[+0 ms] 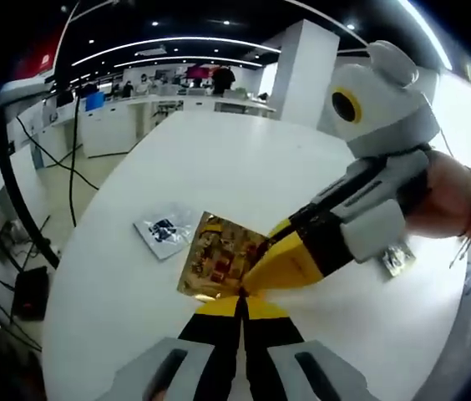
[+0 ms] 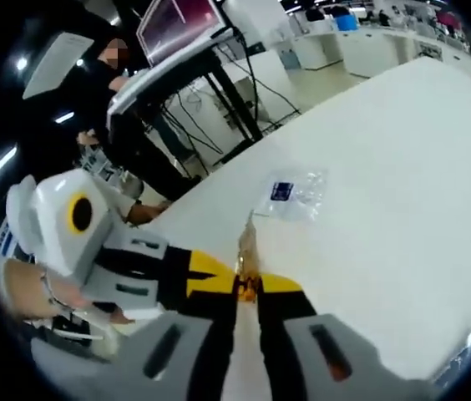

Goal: Arrange the skincare products in the storage area until every visible bottle or jar stands upright without overlapping.

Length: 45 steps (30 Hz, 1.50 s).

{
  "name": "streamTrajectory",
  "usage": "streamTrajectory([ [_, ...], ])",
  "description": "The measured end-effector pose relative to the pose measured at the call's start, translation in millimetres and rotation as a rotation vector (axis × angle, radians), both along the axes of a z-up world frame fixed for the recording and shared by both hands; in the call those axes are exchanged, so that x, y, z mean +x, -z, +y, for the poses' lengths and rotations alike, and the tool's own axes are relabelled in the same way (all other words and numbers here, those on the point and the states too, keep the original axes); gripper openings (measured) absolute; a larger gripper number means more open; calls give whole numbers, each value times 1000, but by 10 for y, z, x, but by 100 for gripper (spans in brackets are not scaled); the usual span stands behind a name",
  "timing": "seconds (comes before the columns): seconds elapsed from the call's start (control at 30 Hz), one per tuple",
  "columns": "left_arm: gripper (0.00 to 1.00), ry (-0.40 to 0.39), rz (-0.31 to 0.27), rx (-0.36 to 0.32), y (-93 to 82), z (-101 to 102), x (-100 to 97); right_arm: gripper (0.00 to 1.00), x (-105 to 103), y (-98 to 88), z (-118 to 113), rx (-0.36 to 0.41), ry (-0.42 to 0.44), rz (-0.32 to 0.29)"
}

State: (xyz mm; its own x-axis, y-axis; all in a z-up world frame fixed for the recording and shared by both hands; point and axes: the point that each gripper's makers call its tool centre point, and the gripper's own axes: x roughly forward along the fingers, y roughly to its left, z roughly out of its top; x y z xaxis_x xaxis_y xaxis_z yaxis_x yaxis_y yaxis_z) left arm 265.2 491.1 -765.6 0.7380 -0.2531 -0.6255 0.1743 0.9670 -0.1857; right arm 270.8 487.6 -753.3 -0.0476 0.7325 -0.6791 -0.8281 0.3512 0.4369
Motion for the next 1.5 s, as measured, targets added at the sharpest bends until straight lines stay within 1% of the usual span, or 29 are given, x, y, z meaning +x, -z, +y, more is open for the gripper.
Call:
streamTrajectory([
  [0.1,1,-5,-5,-3,-1,3,-5,8,-28,-23,-12,-6,-8,-7],
  [0.2,1,-10,-13,-9,-1,5,-7,8,-39,-34,-18,-17,-29,-44],
  [0.23,1,-12,-15,-12,0,6,-8,8,-42,-34,-17,-17,-33,-46],
  [0.27,1,-20,-26,-29,0,12,-17,8,-41,-29,-20,-21,-42,-53],
  [0.37,1,-25,-37,-40,-3,8,-18,8,-22,-25,-25,-29,-44,-73],
  [0.47,1,-19,-40,-31,-7,3,-16,10,47,-33,-30,-38,-37,-132],
  [0.5,1,-17,-40,-28,-8,2,-17,10,65,-38,-29,-39,-36,-144],
  [0.57,1,-8,-41,-19,-8,0,-18,11,79,-52,-23,-37,-37,-152],
  [0.67,0,-5,-46,-10,-8,-2,-21,11,148,-125,12,-9,-20,-173],
  [0.7,1,-5,-49,-9,-9,-1,-23,10,177,-147,26,-1,-9,-173],
  [0.77,1,-10,-50,-12,-9,2,-21,3,175,-162,35,-11,-4,-146],
  [0.83,1,-27,-46,-34,-12,7,-21,2,157,-158,16,-26,-7,-157],
  [0.87,1,-58,-35,-77,-15,10,-21,2,145,-160,1,-28,-8,-178],
  [0.9,1,-60,-32,-88,-15,13,-21,2,141,-148,-34,-45,-4,-188],
  [0.93,1,-67,-23,-112,-15,7,-27,2,138,-144,-45,-49,-1,-188],
  [0.97,2,-96,-1,-151,-15,9,-36,2,129,-142,-69,-46,9,-183],
  [1.0,4,-103,9,-169,-19,0,-43,2,123,-144,-86,-44,18,-177],
  [1.03,9,-110,11,-205,-45,-31,-46,2,122,-155,-114,-39,30,-171],
  [1.1,21,-102,-2,-264,-111,-107,-52,2,142,-207,-147,-21,52,-178],
  [1.13,24,-99,6,-258,-102,-107,-73,2,134,-255,-146,3,58,-164],
  [1.17,25,-92,16,-251,-87,-114,-89,2,127,-269,-145,10,61,-156],
  [1.2,24,-90,11,-241,-98,-120,-113,2,120,-305,-153,23,68,-147],
  [1.27,24,-85,10,-233,-98,-120,-142,2,110,-341,-174,27,69,-155],
  [1.37,24,-78,-6,-275,-142,-164,-152,2,82,-404,-216,40,68,-171],
  [1.4,24,-76,-12,-305,-167,-193,-158,2,71,-435,-233,50,70,-169],
  [1.43,24,-82,-10,-319,-175,-194,-164,2,54,-484,-246,70,79,-159],
  [1.5,24,-79,-23,-329,-220,-196,-164,2,36,-543,-260,92,86,-154],
])
